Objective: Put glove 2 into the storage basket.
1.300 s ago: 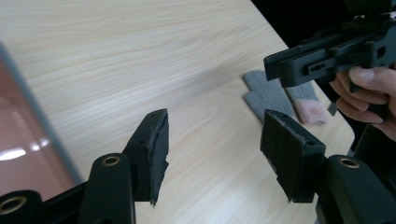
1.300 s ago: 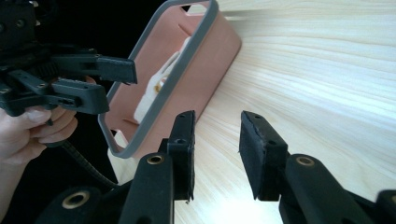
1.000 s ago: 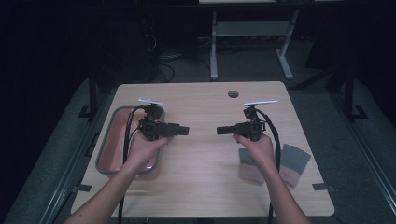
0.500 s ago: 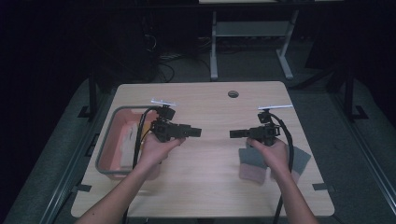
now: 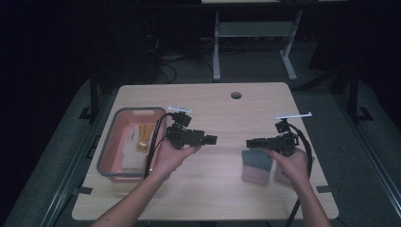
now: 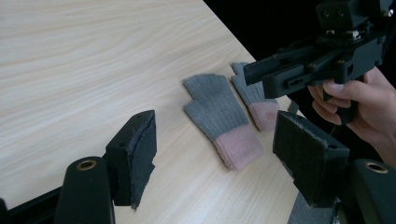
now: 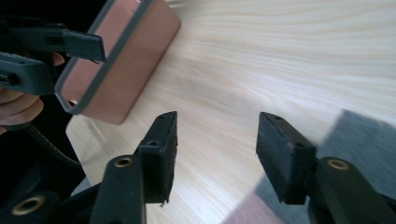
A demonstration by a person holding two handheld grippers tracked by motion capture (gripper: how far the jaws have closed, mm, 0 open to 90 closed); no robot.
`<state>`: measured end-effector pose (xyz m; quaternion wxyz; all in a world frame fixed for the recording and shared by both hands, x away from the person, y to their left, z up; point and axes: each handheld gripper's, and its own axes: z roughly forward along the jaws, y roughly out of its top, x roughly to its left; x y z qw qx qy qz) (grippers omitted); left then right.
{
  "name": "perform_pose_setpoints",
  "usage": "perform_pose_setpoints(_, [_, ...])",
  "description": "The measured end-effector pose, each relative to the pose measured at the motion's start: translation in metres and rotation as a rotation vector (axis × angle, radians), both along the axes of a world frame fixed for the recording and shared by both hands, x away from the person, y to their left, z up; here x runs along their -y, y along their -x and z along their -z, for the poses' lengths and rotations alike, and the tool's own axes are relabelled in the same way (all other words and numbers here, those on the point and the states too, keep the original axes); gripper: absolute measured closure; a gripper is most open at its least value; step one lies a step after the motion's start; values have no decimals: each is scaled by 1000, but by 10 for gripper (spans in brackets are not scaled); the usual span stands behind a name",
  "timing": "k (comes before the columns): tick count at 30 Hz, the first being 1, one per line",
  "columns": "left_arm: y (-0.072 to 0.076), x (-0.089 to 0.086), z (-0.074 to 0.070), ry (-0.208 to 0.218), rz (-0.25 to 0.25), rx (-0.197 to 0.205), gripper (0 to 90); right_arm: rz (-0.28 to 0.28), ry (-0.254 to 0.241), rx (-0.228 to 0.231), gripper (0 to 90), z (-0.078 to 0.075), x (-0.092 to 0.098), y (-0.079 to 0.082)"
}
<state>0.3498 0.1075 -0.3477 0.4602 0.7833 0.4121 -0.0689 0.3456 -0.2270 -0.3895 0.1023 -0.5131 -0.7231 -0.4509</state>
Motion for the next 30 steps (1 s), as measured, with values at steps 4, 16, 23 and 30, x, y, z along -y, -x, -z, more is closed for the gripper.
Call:
perform_pose_setpoints(4, [7, 11, 8, 9, 14, 0, 304, 11, 10, 4, 431, 1, 12, 7])
perform_pose_setpoints(16, [14, 33, 17, 19, 57, 4, 288, 31, 137, 39, 429, 14, 40, 27])
perform_pose_setpoints(23, [17, 54, 26, 19, 76, 9, 288, 36, 217, 77, 427, 18, 53, 34])
perform_pose_setpoints(30, [17, 73, 39, 19, 112, -9, 284, 71, 295, 65, 490, 22, 72, 43])
